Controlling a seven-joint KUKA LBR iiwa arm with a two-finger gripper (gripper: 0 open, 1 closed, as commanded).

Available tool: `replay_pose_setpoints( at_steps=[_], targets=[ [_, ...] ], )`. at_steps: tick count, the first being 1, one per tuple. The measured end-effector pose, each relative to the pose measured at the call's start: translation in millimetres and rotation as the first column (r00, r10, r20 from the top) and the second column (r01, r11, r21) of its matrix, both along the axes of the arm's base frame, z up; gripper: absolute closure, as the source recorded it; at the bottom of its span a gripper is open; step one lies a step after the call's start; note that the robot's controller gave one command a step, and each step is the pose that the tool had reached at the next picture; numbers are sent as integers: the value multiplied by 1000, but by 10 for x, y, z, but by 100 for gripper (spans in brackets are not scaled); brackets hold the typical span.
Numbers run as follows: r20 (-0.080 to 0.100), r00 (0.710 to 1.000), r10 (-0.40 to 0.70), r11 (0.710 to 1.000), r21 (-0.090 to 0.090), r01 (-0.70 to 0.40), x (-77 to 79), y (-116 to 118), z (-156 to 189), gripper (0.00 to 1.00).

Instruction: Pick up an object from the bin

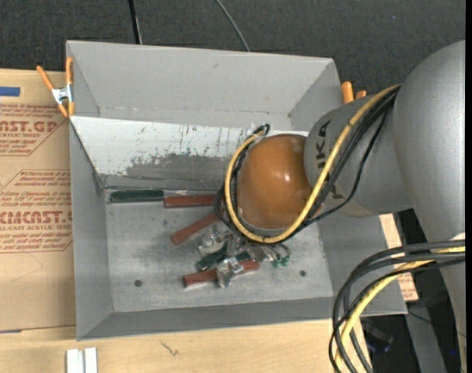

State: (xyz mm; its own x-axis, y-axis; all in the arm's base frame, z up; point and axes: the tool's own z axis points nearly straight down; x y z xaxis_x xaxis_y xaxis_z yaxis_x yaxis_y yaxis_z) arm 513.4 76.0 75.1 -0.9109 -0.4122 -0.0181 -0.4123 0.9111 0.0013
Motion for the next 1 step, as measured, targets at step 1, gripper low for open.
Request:
replay_pose_setpoints(
  at_steps=[1],
  targets=[
    [-6,1000,10,1000,-7,-10,-43,-53,2030,100]
  ],
)
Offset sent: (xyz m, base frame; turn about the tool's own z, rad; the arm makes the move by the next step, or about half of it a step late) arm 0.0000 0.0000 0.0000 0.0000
